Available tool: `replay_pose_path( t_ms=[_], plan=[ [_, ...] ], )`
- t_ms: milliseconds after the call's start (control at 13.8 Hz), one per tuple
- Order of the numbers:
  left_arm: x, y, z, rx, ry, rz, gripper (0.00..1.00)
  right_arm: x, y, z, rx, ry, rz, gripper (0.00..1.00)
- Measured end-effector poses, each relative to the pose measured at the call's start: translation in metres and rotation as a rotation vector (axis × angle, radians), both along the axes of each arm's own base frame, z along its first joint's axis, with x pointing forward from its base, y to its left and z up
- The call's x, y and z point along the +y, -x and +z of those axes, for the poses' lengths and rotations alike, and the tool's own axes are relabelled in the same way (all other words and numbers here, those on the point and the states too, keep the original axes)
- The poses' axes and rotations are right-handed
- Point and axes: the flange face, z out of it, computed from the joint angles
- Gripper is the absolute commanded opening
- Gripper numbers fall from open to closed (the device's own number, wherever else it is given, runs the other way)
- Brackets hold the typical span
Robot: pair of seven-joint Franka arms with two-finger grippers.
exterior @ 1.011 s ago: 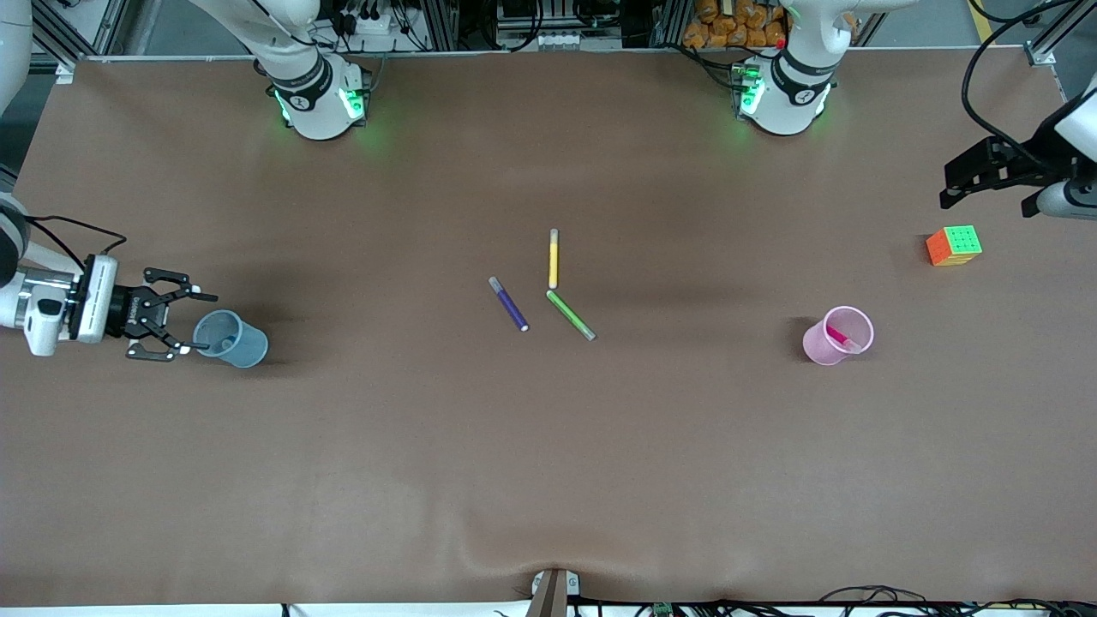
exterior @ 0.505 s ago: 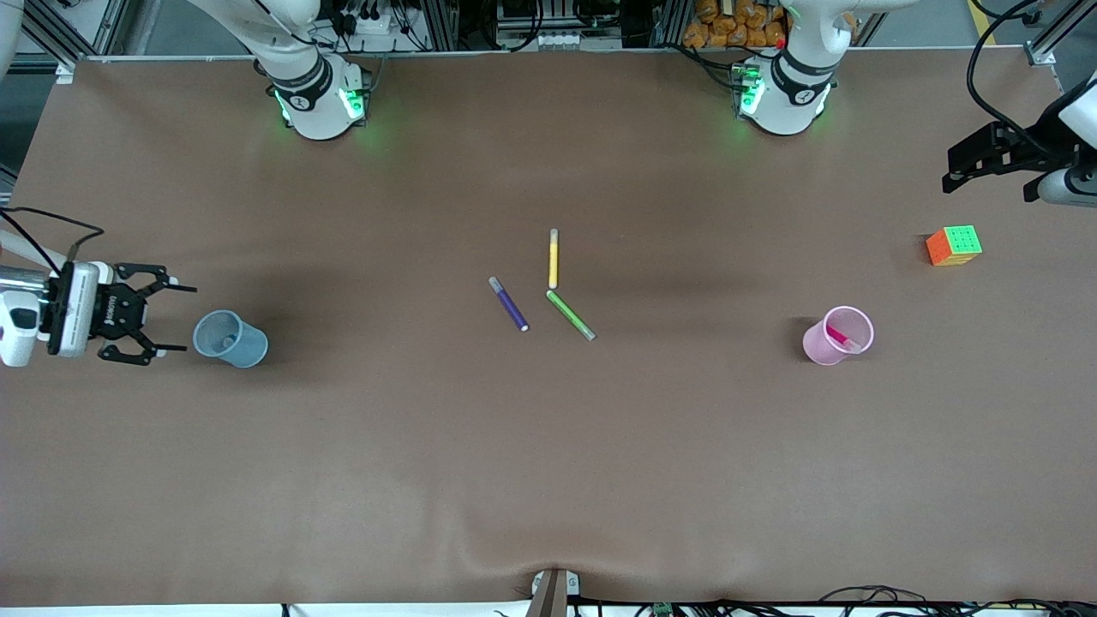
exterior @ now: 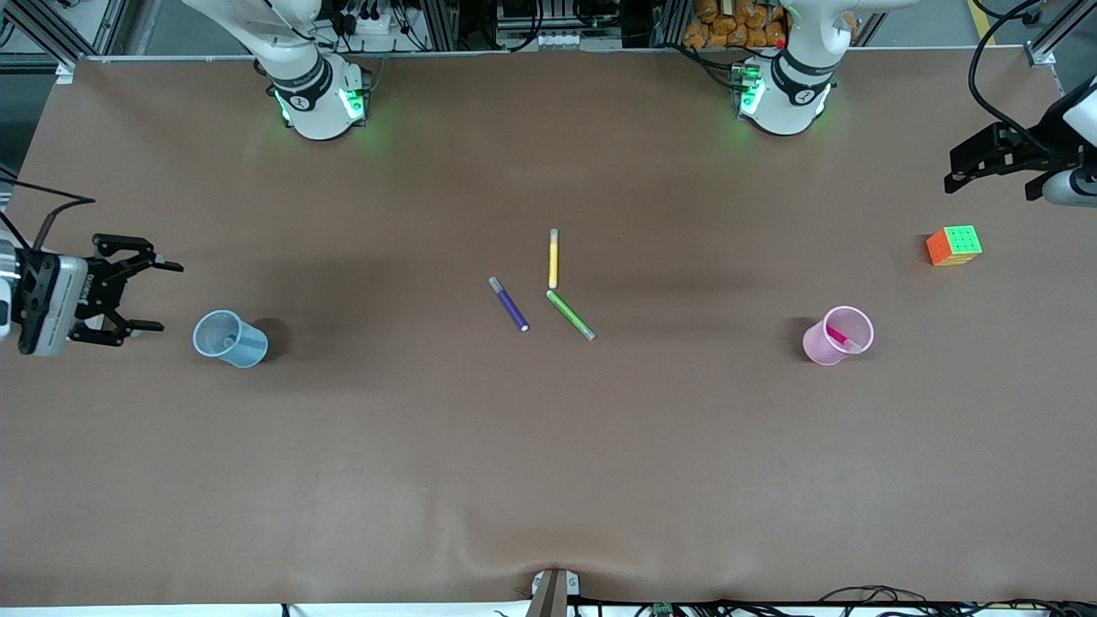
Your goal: Place pink and blue markers in matching cups
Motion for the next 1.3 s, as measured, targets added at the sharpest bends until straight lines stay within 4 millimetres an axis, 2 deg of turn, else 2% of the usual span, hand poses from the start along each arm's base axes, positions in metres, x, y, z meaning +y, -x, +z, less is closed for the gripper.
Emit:
replay_pose_path(
  t_ms=[217,505,794,1011,1300],
  plan=[
    [0.0,-0.001,-0.002,0.005,0.003,0.0,1.0,0.006,0.016,0.037,0.084,0.112,-0.159,1.0],
    [0.001,-0.005,-0.01,0.019,0.003,0.002,1.0,0.026,0.034,0.084,0.151,0.273,-0.402,1.0],
    [0.002,-0.006,-0.011,0.021,0.003,0.003,1.0,0.054,0.047,0.106,0.229,0.422,-0.643,1.0],
    [0.001,-0.006,-0.01,0.02,0.003,0.001,1.0,0.077,0.055,0.124,0.213,0.526,-0.772,1.0],
    [-0.001,-0.006,0.001,-0.006,0.004,-0.002,1.0,0.079,0.065,0.149,0.218,0.54,-0.937,1.0]
  ],
)
